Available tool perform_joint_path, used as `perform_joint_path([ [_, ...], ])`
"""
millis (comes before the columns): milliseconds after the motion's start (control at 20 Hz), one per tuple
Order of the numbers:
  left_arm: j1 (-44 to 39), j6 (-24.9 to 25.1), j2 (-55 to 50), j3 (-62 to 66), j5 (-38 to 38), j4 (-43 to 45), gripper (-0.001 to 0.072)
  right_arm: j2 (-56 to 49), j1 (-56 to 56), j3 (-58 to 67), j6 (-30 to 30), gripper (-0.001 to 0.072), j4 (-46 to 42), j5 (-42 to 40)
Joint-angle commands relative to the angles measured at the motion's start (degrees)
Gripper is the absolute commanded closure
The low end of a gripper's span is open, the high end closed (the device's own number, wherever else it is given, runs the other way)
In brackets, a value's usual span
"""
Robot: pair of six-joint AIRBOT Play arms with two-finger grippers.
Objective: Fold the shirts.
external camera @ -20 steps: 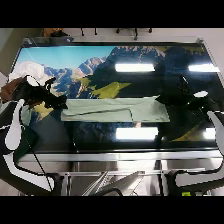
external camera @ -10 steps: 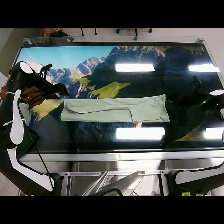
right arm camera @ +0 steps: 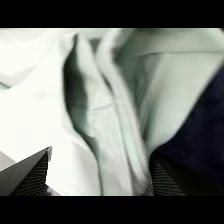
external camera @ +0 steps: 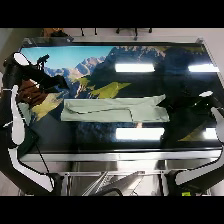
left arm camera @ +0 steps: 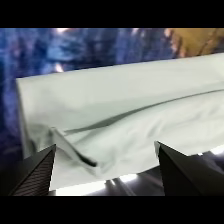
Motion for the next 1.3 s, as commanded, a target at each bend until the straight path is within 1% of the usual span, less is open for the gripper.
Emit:
perform_joint_path([
  [0, -3.9, -0.2, 0.0, 0.3, 2.1, -4.8, 0.0018, -1.7, 2.9, -0.1, -0.8, 0.0058, -1.0, -1.3],
  [50, -5.8, -0.2, 0.0, 0.3, 3.1, -4.7, 0.0019, -1.8, 3.2, -0.1, -1.1, 0.0269, -1.0, -1.4],
  [100, -7.5, -0.2, -0.1, 0.3, 3.8, -4.7, 0.0116, -1.7, 3.2, 0.1, -1.6, 0.0483, -1.0, -1.4],
  [150, -9.7, -0.2, -0.5, 0.3, 4.9, -4.8, 0.0347, -1.7, 3.1, 0.6, -1.6, 0.0632, -1.3, -1.0],
  [200, -12.0, -0.2, -1.0, 0.3, 5.9, -4.8, 0.0585, -1.4, 3.1, 1.2, -1.6, 0.0690, -1.8, -0.5],
  [250, -14.1, -0.2, -1.7, 0.3, 7.3, -4.8, 0.0689, -0.6, 3.1, 1.8, -1.5, 0.0691, -1.9, -0.2],
  [350, -19.3, -0.2, -3.9, 0.3, 9.9, -4.9, 0.0689, 2.0, 3.1, 3.4, -0.4, 0.0691, -1.9, 0.7],
  [450, -25.5, -0.2, -7.4, 0.3, 13.5, -4.9, 0.0688, 5.4, 3.0, 6.0, 1.9, 0.0691, -2.4, 3.0],
  [700, -39.7, -0.3, -16.6, 0.4, 29.0, -5.4, 0.0689, 13.0, 3.1, 15.7, 8.4, 0.0692, -2.7, 14.0],
  [800, -43.1, -0.3, -19.3, 0.4, 34.2, -9.4, 0.0689, 15.6, 3.1, 19.4, 9.9, 0.0692, -2.7, 16.5],
  [950, -44.2, -0.2, -21.3, 0.7, 38.8, -17.4, 0.0689, 19.1, 3.1, 21.9, 9.9, 0.0692, -2.7, 17.7],
  [1000, -44.0, -0.2, -21.2, 0.8, 39.4, -20.0, 0.0689, 19.8, 3.1, 21.8, 9.9, 0.0692, -2.7, 17.9],
  [1050, -43.3, -0.2, -21.2, 2.5, 38.1, -21.7, 0.0689, 20.2, 3.1, 21.8, 9.9, 0.0692, -2.7, 18.1],
  [1100, -42.3, -0.1, -21.2, 4.8, 35.2, -22.4, 0.0689, 20.2, 3.1, 21.8, 10.1, 0.0691, -2.7, 18.3],
  [1200, -39.9, 0.1, -20.3, 10.7, 26.8, -22.9, 0.0689, 19.8, 3.1, 21.8, 11.2, 0.0692, -2.7, 18.3],
  [1250, -38.4, 1.1, -18.5, 12.5, 23.1, -22.9, 0.0689, 19.5, 3.4, 21.8, 11.2, 0.0692, -2.6, 18.3],
])
